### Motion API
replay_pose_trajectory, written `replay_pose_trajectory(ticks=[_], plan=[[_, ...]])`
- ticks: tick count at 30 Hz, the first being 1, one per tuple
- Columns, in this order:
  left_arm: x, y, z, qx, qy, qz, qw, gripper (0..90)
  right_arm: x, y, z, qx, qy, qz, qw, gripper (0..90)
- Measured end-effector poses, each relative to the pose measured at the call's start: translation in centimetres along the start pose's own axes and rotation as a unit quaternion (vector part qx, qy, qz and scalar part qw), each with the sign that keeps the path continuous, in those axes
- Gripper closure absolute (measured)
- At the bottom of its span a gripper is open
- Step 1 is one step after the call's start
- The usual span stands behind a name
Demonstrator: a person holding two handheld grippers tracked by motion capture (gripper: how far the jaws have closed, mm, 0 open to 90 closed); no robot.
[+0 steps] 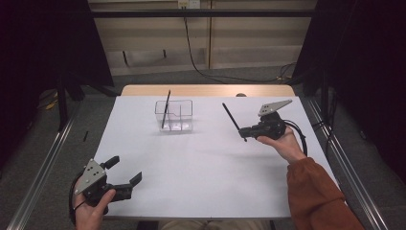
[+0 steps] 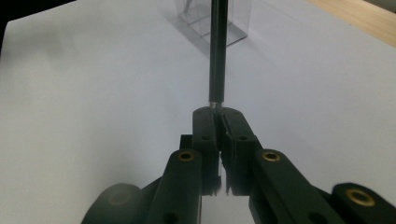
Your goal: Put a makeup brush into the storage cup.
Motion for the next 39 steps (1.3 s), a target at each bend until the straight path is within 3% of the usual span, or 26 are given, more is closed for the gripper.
replay_pose_trajectory(ticks=[13,23,31,39], plan=[[0.0,0.0,0.0,0.002,-0.003,0.001,1.0,3.7,-0.3,-0.9,3.8,-0.042,0.031,0.018,0.9985,84.6],[0.0,0.0,-0.1,0.005,-0.007,0.0,1.0,3.6,-0.4,-1.3,5.9,-0.07,0.049,0.032,0.9958,84.6],[0.0,-0.1,-0.1,0.005,-0.006,0.0,1.0,3.5,0.2,-2.6,7.8,-0.1,0.074,0.062,0.9903,84.6],[0.0,-0.2,-0.2,0.006,-0.005,0.001,1.0,3.5,0.2,-2.6,9.3,-0.117,0.096,0.081,0.9852,84.6]])
Point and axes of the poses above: each handheld gripper's, and its own axes: y roughly backward along the jaws, x roughly out of its underside, z roughly to its left, the point moved 10 cm from there along -y, roughly forward along the jaws, and after that the axes turned 5 degrees about -z, right-handed, at the moved point
